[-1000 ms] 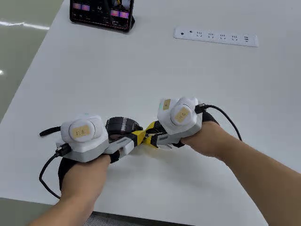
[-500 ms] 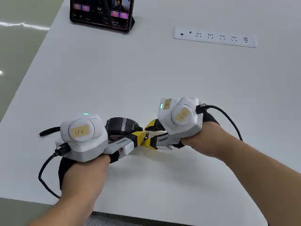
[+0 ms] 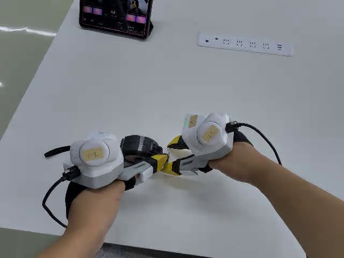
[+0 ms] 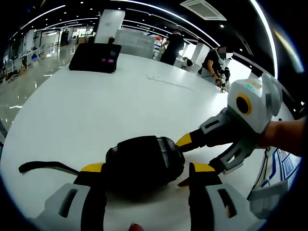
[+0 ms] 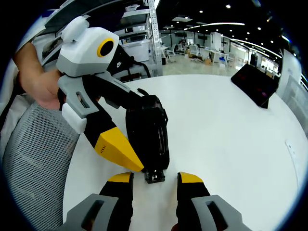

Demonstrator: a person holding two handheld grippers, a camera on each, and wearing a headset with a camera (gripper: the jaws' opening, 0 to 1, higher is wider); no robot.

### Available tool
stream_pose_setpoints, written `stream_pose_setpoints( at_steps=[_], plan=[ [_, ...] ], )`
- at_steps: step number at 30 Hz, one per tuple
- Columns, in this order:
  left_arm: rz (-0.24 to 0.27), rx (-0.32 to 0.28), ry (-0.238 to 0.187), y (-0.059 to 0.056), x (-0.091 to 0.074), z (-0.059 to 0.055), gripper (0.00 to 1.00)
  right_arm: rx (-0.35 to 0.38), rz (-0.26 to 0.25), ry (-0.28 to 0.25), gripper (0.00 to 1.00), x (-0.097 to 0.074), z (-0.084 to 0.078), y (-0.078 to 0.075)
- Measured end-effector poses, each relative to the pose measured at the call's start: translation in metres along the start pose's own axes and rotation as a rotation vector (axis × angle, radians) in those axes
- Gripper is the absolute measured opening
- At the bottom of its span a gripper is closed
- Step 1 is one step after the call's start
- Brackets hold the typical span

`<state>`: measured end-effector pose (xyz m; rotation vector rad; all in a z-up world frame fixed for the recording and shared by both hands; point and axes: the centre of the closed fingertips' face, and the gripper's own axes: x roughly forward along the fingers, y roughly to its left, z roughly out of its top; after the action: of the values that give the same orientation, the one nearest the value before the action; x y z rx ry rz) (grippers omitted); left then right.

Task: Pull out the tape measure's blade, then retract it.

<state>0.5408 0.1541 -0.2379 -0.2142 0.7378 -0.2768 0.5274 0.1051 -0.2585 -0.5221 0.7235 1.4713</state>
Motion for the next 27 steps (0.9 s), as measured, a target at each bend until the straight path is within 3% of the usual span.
stream_pose_setpoints(
  at_steps=[9,20,22,25,27],
  plan=[
    [-0.014,0.019,-0.005,-0.002,-0.002,0.001,0.66,-0.004,-0.024,-0.022,0.35,-0.008,0.002,0.0],
    [-0.038,0.118,-0.016,-0.002,-0.009,0.001,0.71,0.008,-0.074,-0.047,0.51,-0.023,-0.006,0.001],
    [-0.035,0.145,0.002,0.0,-0.009,-0.002,0.71,0.018,-0.08,-0.052,0.53,-0.028,-0.007,0.002],
    [-0.055,0.14,0.026,-0.003,-0.011,-0.007,0.73,0.026,-0.093,-0.055,0.55,-0.035,-0.009,0.005],
    [-0.072,0.156,0.004,-0.005,-0.012,-0.004,0.74,0.038,-0.099,-0.052,0.56,-0.038,-0.012,0.005]
  ],
)
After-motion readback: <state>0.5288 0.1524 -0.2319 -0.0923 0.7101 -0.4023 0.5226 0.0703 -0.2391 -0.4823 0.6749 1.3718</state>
